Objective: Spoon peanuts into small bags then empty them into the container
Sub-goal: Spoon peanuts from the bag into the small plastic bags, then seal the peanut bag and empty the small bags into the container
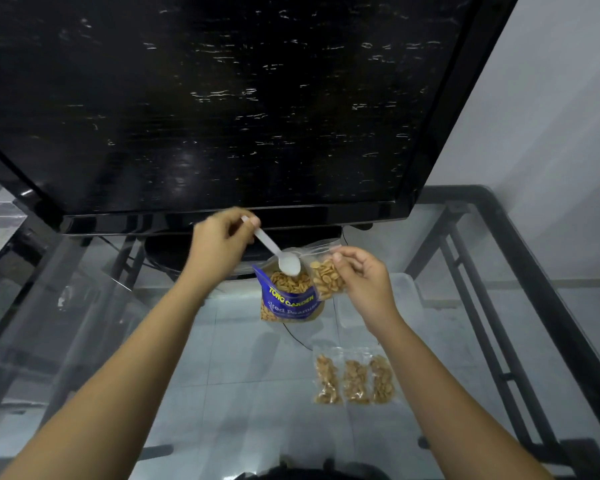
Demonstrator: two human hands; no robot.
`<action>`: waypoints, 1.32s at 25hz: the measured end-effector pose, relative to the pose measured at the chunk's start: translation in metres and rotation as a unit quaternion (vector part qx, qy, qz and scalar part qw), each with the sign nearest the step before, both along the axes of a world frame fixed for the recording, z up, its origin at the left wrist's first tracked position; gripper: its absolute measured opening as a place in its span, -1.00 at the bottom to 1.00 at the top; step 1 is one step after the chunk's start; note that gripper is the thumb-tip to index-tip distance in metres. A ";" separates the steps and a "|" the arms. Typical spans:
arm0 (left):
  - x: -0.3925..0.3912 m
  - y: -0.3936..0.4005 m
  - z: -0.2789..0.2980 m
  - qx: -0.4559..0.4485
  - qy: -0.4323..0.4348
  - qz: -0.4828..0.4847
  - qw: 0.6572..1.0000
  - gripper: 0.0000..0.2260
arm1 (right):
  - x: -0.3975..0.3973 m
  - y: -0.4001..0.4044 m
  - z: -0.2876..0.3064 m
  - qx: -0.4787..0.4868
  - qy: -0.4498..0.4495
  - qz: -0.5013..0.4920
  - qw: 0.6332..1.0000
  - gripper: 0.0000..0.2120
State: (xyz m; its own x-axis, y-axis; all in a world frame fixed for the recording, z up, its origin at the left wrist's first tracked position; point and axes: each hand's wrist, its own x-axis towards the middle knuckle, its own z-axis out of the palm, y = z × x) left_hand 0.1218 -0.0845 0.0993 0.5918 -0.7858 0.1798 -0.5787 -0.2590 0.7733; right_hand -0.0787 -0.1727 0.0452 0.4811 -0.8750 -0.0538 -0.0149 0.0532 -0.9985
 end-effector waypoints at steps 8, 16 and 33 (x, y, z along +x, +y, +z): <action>-0.033 0.032 -0.068 0.022 0.032 0.166 0.985 -0.53 | -0.034 0.035 -0.024 0.026 0.032 0.011 0.999 -0.91; -0.111 0.092 -0.136 0.128 0.492 -0.062 0.859 -0.78 | -0.024 0.071 -0.077 0.151 0.068 0.023 0.986 -0.90; -0.116 0.102 -0.158 0.265 0.047 0.075 0.960 -0.59 | -0.034 0.061 -0.108 -0.298 0.454 0.098 0.834 -0.74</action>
State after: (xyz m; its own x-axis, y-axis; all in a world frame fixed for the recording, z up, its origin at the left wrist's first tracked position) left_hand 0.0056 0.0179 -0.0586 0.6999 -0.6566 -0.2811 -0.4387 -0.7058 0.5563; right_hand -0.1123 -0.1120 -0.0632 0.6160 -0.7856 -0.0582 -0.7292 -0.5406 -0.4196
